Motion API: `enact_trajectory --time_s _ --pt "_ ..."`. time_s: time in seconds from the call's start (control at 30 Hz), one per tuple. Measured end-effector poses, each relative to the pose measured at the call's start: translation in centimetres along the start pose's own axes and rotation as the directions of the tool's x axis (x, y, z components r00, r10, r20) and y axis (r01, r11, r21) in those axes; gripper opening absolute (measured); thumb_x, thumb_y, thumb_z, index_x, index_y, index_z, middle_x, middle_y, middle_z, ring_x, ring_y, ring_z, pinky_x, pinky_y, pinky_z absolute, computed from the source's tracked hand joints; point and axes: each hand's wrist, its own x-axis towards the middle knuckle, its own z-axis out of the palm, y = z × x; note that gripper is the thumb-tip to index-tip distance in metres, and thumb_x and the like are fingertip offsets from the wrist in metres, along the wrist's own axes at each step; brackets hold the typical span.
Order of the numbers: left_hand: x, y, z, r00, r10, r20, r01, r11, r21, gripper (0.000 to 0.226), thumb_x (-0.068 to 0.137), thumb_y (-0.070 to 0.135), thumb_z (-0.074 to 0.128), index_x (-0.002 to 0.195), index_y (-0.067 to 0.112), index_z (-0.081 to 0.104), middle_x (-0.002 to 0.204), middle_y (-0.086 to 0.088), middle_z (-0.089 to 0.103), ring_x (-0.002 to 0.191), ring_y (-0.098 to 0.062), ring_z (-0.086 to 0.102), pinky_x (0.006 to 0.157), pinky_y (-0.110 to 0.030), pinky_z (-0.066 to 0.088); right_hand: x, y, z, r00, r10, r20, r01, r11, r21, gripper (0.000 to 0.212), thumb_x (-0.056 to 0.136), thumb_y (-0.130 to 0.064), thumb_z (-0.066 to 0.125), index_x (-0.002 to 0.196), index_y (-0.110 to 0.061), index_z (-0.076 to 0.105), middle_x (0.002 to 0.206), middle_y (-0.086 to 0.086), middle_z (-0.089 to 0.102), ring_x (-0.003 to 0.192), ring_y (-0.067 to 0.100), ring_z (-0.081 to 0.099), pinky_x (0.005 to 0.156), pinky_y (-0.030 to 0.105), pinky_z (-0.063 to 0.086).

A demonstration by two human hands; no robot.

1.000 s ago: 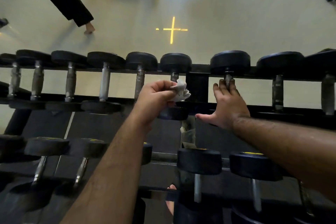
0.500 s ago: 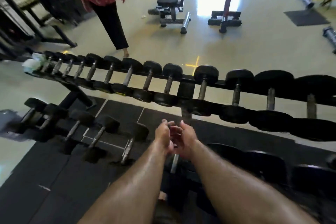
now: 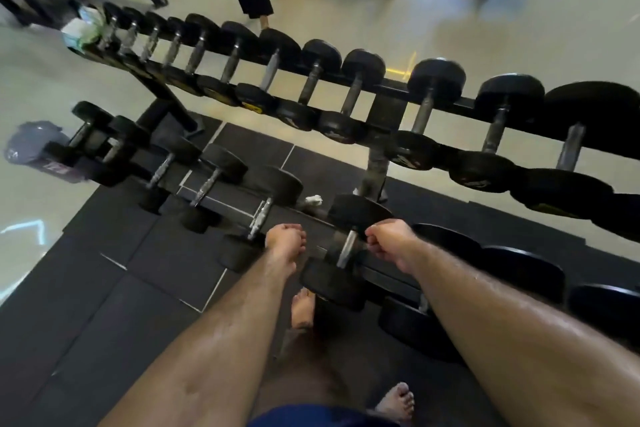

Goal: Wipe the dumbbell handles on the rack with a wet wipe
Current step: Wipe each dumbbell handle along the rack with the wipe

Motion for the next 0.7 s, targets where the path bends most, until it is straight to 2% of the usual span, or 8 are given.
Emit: enact_trajectory --time_s 0.1,0.13,0.2,0.27,0.37,0.43,0.6,0.7 --pt "5.0 -1.3 -1.1 0.999 -0.040 -0.025 0.042 0.995 0.086 0.025 0.094 -0.009 0.048 0.093 0.010 0.065 0.077 -0.009 0.068 0.060 -0.015 0.060 0.048 -0.025 0.049 3.5 0.2 3.4 0.992 -0.066 -0.106 0.051 0.989 -0.137 0.009 0.097 -0.022 0.067 0.094 -0.018 0.074 0.088 0.008 0.075 0.074 0.023 0.067 0.068 0.037 0.055" --pt "7.0 -1.5 -1.0 1.000 -0.027 -0.015 0.029 0.990 0.138 0.022 0.091 -0.005 0.053 0.091 0.012 0.067 0.080 -0.010 0.071 0.063 -0.017 0.062 0.054 -0.028 0.053 4.7 0.0 4.6 0.983 -0.109 -0.149 0.076 0.974 -0.214 0.010 0.097 -0.027 0.069 0.094 -0.020 0.075 0.090 0.004 0.076 0.082 0.022 0.069 0.074 0.035 0.056" --pt "11.5 -1.4 -0.3 0.999 0.010 0.034 -0.019 0.962 0.273 0.012 0.082 0.011 0.067 0.087 0.021 0.070 0.092 -0.008 0.077 0.077 -0.020 0.069 0.074 -0.036 0.059 6.9 -1.2 7.0 0.968 -0.182 -0.170 0.119 0.938 -0.327 0.009 0.099 -0.027 0.069 0.096 -0.021 0.075 0.090 -0.005 0.071 0.089 0.017 0.066 0.077 0.028 0.049" --pt "16.0 -1.3 0.8 0.996 0.028 0.084 -0.061 0.902 0.428 0.010 0.083 0.019 0.076 0.084 0.027 0.069 0.094 0.002 0.077 0.087 -0.017 0.071 0.087 -0.035 0.060 9.8 -2.5 9.3 0.969 -0.197 -0.150 0.128 0.918 -0.376 0.008 0.101 -0.023 0.067 0.099 -0.023 0.075 0.092 -0.008 0.068 0.090 0.013 0.062 0.077 0.025 0.045" --pt "21.9 -1.7 2.5 0.993 0.048 0.112 -0.094 0.883 0.460 0.007 0.074 0.031 0.072 0.081 0.030 0.070 0.090 0.005 0.078 0.089 -0.020 0.075 0.088 -0.044 0.062 14.2 -4.1 12.5 0.966 -0.215 -0.144 0.131 0.886 -0.444 0.012 0.100 -0.021 0.066 0.105 -0.021 0.077 0.102 -0.003 0.072 0.101 0.018 0.066 0.080 0.023 0.043" --pt "25.9 -2.8 3.5 0.990 0.068 0.121 -0.114 0.900 0.421 0.017 0.069 0.035 0.066 0.085 0.029 0.072 0.088 0.005 0.078 0.088 -0.020 0.076 0.087 -0.047 0.063 16.7 -5.1 14.2 0.961 -0.224 -0.159 0.125 0.873 -0.471 0.012 0.100 -0.020 0.067 0.106 -0.020 0.077 0.110 0.001 0.076 0.108 0.021 0.067 0.080 0.021 0.039" --pt "24.6 3.1 4.8 0.948 0.162 0.273 -0.291 0.788 0.543 0.018 0.094 0.016 0.063 0.108 0.021 0.073 0.102 0.007 0.074 0.097 -0.013 0.068 0.092 -0.026 0.052 20.2 -6.0 15.6 0.956 -0.230 -0.181 0.115 0.864 -0.490 0.014 0.099 -0.018 0.067 0.107 -0.019 0.078 0.112 0.002 0.078 0.110 0.022 0.069 0.080 0.019 0.036" --pt "26.7 3.7 6.5 0.910 0.247 0.333 -0.406 0.697 0.592 0.015 0.094 0.014 0.064 0.106 0.018 0.073 0.102 0.001 0.077 0.099 -0.018 0.070 0.092 -0.030 0.053 19.5 -4.2 15.8 0.935 -0.264 -0.237 0.158 0.908 -0.388 0.010 0.098 -0.019 0.069 0.101 -0.019 0.079 0.101 0.002 0.078 0.099 0.022 0.071 0.082 0.027 0.045"
